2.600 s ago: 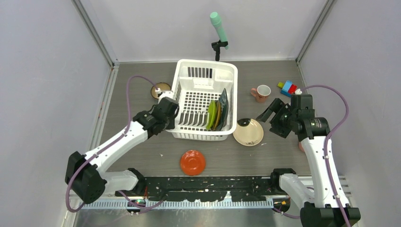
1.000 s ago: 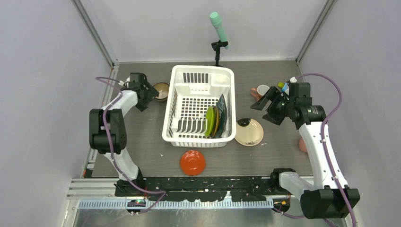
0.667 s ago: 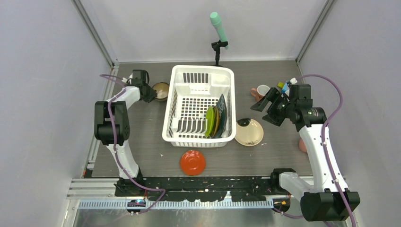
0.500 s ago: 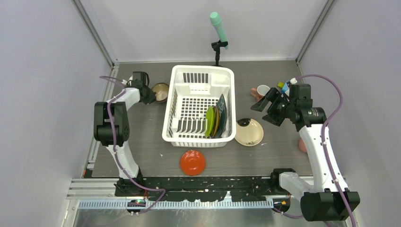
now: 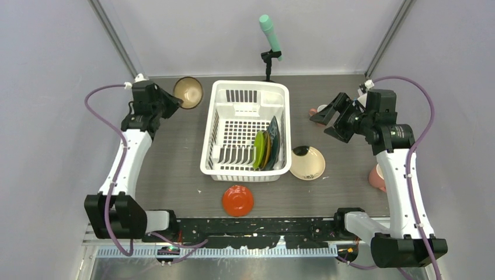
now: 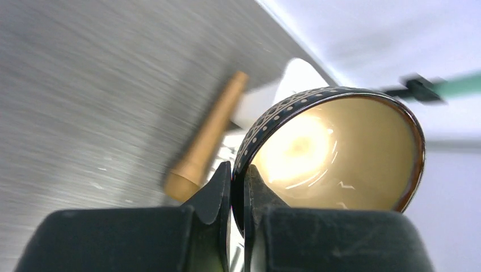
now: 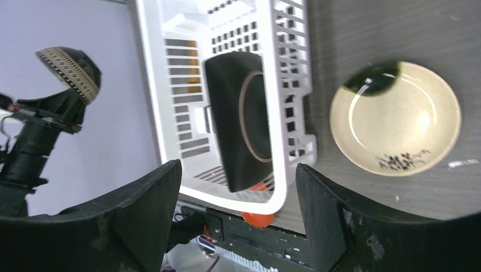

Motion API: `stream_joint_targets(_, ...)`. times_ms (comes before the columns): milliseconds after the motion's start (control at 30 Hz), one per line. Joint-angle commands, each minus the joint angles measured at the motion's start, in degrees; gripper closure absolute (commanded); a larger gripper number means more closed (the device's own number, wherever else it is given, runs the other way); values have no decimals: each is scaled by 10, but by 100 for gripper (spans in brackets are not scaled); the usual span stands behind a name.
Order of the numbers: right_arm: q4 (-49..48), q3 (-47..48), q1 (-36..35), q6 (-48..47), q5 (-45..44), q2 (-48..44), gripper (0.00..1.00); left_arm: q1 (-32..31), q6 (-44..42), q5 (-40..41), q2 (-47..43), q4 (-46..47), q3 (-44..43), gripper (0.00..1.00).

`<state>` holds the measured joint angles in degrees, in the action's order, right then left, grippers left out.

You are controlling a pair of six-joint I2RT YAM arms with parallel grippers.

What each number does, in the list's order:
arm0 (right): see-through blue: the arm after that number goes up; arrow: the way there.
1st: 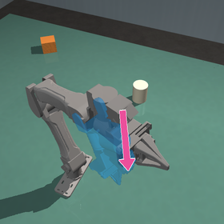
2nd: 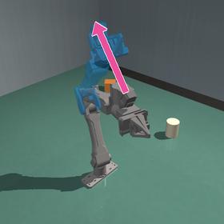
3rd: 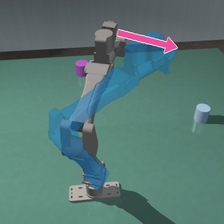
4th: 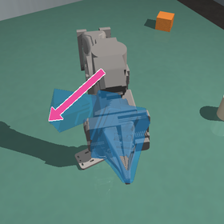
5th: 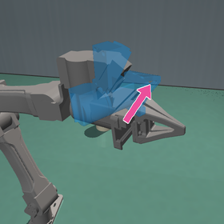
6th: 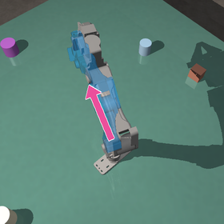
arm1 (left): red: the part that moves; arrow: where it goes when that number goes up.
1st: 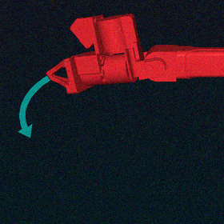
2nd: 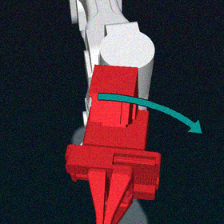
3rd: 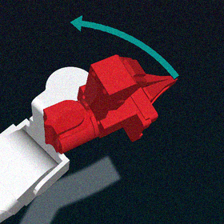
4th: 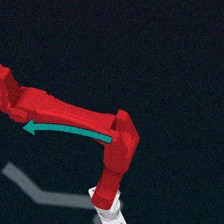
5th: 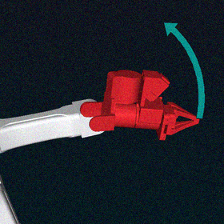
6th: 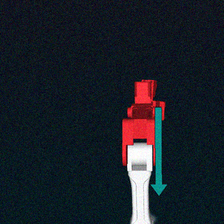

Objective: Load the mixed dishes into the dish rack

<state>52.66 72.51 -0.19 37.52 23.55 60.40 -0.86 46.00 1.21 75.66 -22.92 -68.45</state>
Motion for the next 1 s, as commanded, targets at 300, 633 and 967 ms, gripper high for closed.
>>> stream_joint_targets(300, -296, 52, -172, 85, 99, 42, 5, -149, 242, -406, -6, 291, 27, 100)
stream_joint_targets(633, -350, 82, -252, 81, 15, 110, 1, -205, 303, -430, 9, 368, 34, 100)
stream_joint_targets(967, -435, 55, -279, 95, 40, 99, 1, -210, 320, -436, 28, 390, 43, 100)
